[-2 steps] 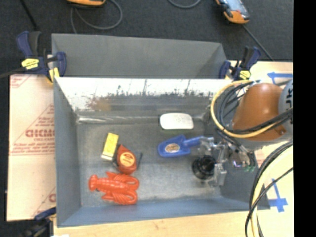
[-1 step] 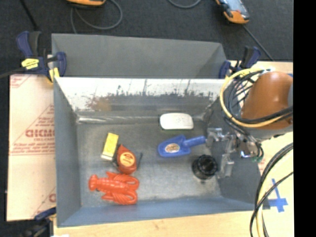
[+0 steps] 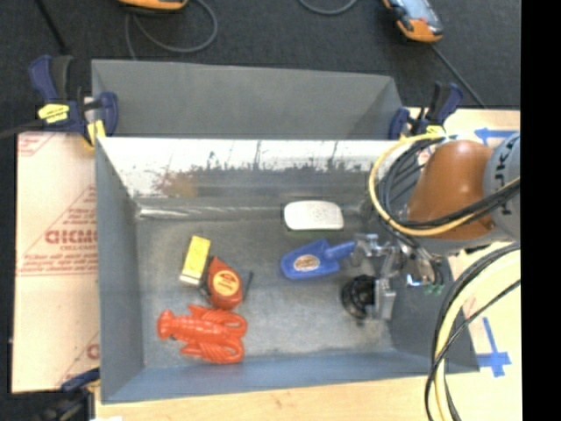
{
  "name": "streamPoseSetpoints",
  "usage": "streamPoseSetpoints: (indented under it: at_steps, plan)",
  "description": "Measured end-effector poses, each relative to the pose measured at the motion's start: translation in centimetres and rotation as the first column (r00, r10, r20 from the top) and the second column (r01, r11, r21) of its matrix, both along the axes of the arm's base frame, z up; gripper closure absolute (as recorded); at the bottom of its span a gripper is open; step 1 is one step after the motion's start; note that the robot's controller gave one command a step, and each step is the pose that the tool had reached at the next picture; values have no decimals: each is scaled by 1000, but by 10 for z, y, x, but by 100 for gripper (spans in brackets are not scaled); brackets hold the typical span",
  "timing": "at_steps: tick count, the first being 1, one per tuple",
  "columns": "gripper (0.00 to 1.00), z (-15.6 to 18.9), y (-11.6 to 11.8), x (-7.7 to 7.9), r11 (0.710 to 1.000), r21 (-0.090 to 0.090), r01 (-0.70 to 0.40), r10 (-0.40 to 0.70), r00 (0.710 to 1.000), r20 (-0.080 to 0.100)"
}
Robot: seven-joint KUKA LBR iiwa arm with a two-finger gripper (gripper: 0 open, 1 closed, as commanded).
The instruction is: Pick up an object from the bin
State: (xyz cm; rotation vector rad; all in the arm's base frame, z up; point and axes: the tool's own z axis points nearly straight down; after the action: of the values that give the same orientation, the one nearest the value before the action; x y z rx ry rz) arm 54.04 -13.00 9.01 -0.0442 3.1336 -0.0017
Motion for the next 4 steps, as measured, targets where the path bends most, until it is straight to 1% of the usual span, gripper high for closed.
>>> streamPoseSetpoints:
  at_steps: [1, 3, 4]
  plan:
    - [100, -13, -5, -16, 980, -1, -197, 197, 980, 12]
    - [100, -13, -6, -16, 980, -1, -201, 201, 980, 12]
    - [100, -8, -1, -18, 998, -3, -67, 67, 998, 9]
